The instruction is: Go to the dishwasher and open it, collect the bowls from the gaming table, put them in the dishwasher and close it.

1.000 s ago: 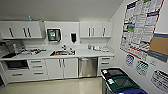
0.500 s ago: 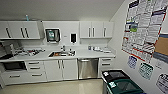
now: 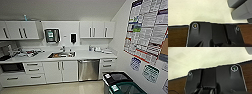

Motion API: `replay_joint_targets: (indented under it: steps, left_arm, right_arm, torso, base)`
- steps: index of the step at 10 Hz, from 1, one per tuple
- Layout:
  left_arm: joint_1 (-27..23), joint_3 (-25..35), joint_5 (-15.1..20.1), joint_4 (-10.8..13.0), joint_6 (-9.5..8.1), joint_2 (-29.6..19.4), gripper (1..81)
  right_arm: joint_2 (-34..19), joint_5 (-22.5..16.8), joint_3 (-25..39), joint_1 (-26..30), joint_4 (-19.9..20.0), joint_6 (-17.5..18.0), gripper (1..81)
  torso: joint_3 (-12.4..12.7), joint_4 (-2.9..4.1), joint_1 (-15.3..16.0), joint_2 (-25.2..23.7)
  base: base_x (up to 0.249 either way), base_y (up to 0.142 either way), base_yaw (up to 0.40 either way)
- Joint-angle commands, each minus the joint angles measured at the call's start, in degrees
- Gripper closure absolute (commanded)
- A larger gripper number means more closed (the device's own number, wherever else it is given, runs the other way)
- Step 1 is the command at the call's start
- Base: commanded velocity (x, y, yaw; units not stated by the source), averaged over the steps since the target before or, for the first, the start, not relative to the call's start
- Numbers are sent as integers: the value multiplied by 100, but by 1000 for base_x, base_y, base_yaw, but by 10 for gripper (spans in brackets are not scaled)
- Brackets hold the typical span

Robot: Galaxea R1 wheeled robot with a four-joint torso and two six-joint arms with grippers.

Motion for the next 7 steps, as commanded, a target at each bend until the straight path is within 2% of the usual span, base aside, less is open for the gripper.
replay_joint_targets:
  steps: [1, 7]
  left_arm:
    - [-358, 38, 229, 66, 21, 16, 10]
    - [-358, 38, 229, 66, 30, 7, 10]
  right_arm:
    - [-77, -258, 33, 336, -64, -18, 10]
    - [-77, -258, 15, 318, -64, -18, 10]
  torso:
    - [0, 0, 0, 0]
    - [-2, 0, -2, 5]
  base:
    - [141, 0, 0]
    - [140, 0, 0]
